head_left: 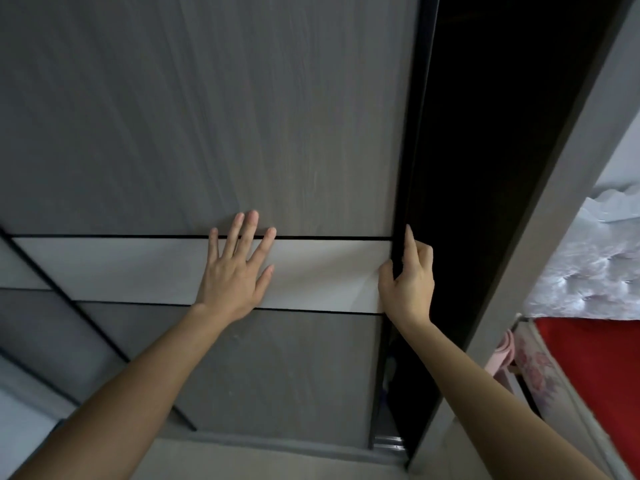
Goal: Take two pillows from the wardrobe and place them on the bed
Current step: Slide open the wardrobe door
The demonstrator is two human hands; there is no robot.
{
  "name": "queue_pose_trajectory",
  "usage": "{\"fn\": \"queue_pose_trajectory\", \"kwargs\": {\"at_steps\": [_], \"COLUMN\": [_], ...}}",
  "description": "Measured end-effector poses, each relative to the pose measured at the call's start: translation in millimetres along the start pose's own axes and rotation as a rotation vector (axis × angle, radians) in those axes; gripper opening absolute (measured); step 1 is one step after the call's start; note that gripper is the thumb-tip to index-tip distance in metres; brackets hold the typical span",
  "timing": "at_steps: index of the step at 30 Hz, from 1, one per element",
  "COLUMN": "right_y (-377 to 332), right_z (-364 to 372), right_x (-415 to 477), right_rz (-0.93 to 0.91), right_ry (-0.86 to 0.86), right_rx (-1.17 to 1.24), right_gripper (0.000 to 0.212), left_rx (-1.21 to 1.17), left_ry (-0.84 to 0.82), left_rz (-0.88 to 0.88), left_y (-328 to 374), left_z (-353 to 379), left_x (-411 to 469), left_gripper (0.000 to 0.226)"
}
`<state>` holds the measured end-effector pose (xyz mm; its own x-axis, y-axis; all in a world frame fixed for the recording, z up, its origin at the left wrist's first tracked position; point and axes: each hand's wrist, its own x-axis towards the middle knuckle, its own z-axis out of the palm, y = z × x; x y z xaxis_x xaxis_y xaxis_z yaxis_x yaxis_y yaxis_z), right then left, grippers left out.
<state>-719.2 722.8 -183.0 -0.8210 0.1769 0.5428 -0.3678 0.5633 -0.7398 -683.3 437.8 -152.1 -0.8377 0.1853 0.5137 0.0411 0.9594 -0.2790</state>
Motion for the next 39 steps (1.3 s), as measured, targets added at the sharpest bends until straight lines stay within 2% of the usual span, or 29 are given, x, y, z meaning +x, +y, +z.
{"fn": "queue_pose_trajectory", "kwargs": {"at_steps": [7,16,23,28,34,39], "right_y": [-19,-66,-103,-135,-169,-190], "right_z": [36,109,161,190,224,244], "right_x": [-13,-30,-45,-55,-62,-66], "right_rz": [-0.059,-0.048,-0.064,-0.063,-0.045,-0.045], "right_ry": [-0.235,-0.246,-0.274,-0.338,-0.366,-0.518], "right_rx": [0.099,0.147,0.159,0.182,0.236,0.200], "right_gripper": [0.079,0.081,0.081,0.080,0.083,0.079], "left_rx": [-0.153,-0.221,-0.372,-0.478,-0.429,-0.409], "left_ry": [-0.123,-0.151,-0.083,-0.079,-0.122,-0.186], "left_rz": [-0.191,-0.237,-0.283,-0.393,-0.257,-0.267], "left_y": [-45,-124,-177,-193,-218,-232], "left_z": [3,28,45,53,53,55], "left_x": [-27,-50,-66,-70,-87,-93], "left_gripper": [0.065,0.080,0.084,0.082,0.086,0.082]}}
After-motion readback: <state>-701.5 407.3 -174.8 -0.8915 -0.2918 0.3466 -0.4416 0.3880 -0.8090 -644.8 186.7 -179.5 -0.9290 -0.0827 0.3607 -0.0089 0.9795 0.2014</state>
